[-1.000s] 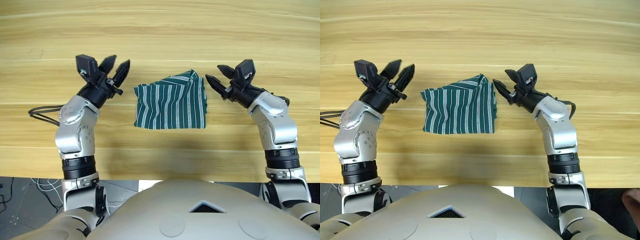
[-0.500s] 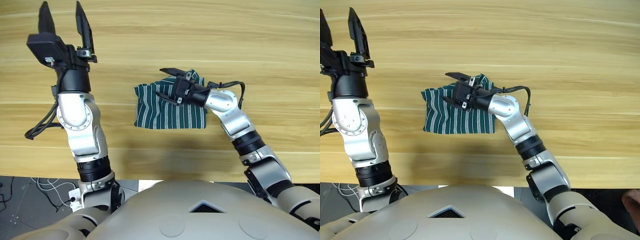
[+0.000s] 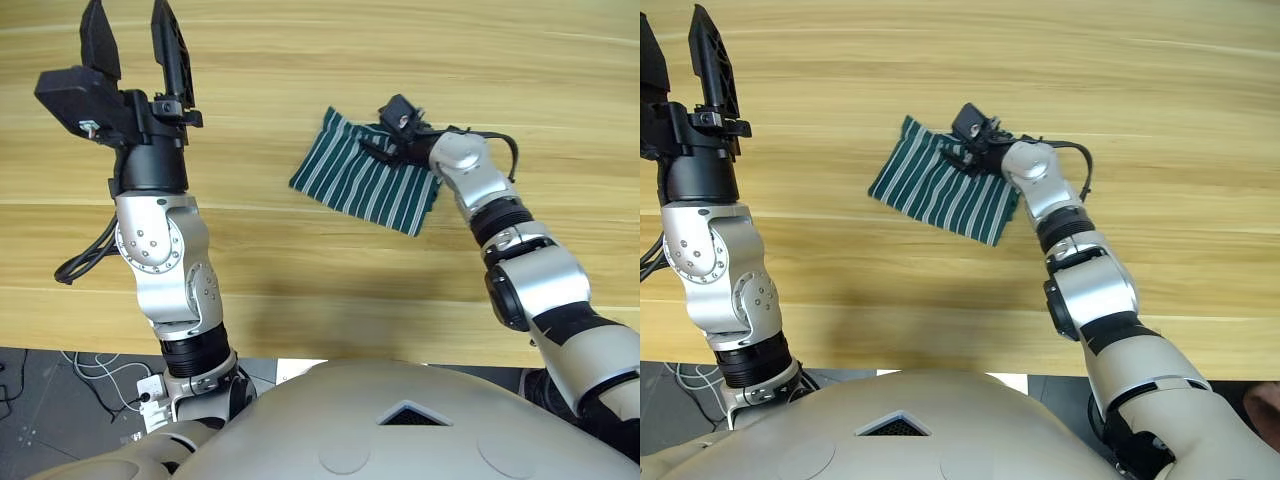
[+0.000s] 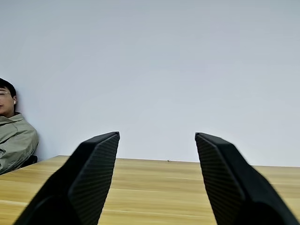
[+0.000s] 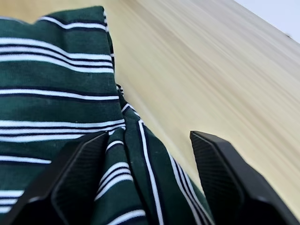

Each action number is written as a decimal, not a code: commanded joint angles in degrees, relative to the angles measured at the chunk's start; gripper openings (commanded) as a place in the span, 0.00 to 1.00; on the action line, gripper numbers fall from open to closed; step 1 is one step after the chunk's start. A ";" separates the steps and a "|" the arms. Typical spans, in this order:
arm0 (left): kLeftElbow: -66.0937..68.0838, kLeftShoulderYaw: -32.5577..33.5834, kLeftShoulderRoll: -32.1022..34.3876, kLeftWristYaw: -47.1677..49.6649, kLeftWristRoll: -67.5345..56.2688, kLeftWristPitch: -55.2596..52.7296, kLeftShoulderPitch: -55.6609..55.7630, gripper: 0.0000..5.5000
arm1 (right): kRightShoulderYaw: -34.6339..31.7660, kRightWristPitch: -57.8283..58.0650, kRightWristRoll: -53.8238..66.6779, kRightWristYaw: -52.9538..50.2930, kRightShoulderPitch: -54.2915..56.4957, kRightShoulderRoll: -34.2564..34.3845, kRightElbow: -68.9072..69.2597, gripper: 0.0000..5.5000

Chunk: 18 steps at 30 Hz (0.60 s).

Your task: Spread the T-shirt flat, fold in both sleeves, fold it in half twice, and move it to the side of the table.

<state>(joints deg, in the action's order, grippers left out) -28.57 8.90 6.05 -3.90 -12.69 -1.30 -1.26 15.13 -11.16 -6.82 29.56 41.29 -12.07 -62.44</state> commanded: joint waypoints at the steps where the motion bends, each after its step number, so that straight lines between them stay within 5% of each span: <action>1: -1.73 1.18 0.28 0.74 -0.57 -1.41 0.33 0.54 | -4.72 1.51 0.79 -1.57 -6.50 -9.13 -1.49 0.59; 10: -7.88 4.46 0.39 2.53 -1.35 -3.30 -1.28 0.54 | -17.68 2.51 7.18 -7.10 -14.82 -21.95 -4.48 0.59; 18: -9.04 4.11 -0.35 3.05 -0.71 -3.79 -3.13 0.54 | -23.81 1.85 8.99 -19.04 -17.74 -23.22 -3.89 0.59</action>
<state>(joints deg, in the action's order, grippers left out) -36.78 12.93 5.78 -1.44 -13.68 -4.52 -3.81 -7.43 -11.63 2.03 14.02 26.01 -35.07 -64.71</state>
